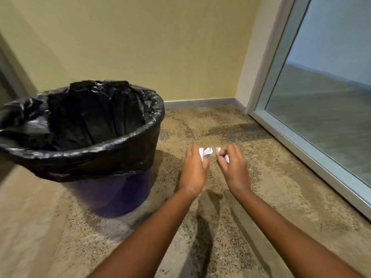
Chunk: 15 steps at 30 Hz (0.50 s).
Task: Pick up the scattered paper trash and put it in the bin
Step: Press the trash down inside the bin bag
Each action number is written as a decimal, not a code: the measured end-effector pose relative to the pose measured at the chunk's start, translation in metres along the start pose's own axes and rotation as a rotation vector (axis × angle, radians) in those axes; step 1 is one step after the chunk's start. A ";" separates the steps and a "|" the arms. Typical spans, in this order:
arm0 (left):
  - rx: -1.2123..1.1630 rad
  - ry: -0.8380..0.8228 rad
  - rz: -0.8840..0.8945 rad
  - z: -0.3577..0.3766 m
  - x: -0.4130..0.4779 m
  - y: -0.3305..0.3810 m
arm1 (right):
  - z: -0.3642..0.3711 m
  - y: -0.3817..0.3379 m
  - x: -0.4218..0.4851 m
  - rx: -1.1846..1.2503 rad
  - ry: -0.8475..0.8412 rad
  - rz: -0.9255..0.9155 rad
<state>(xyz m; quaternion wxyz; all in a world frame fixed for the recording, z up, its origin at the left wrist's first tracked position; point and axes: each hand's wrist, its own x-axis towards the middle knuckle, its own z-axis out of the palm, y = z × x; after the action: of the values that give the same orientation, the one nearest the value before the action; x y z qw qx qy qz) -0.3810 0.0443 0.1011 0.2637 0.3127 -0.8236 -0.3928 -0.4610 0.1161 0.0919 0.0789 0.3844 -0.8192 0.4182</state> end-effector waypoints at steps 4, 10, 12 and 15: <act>-0.172 0.159 0.076 -0.045 0.000 0.059 | -0.020 -0.074 0.024 0.253 0.247 -0.013; -0.172 0.408 0.218 -0.144 0.003 0.104 | -0.036 -0.168 0.046 0.449 0.310 -0.164; -0.016 0.444 0.188 -0.179 0.006 0.100 | -0.031 -0.192 0.049 0.436 0.244 -0.232; 0.209 0.416 0.046 -0.220 0.007 0.077 | -0.016 -0.220 0.049 0.442 0.135 -0.288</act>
<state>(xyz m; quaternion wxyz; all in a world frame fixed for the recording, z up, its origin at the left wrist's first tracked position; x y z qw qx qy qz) -0.2599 -0.0289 0.2872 0.4029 0.3936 -0.7947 -0.2263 -0.3448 0.0226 0.2613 0.1059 0.4761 -0.6378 0.5961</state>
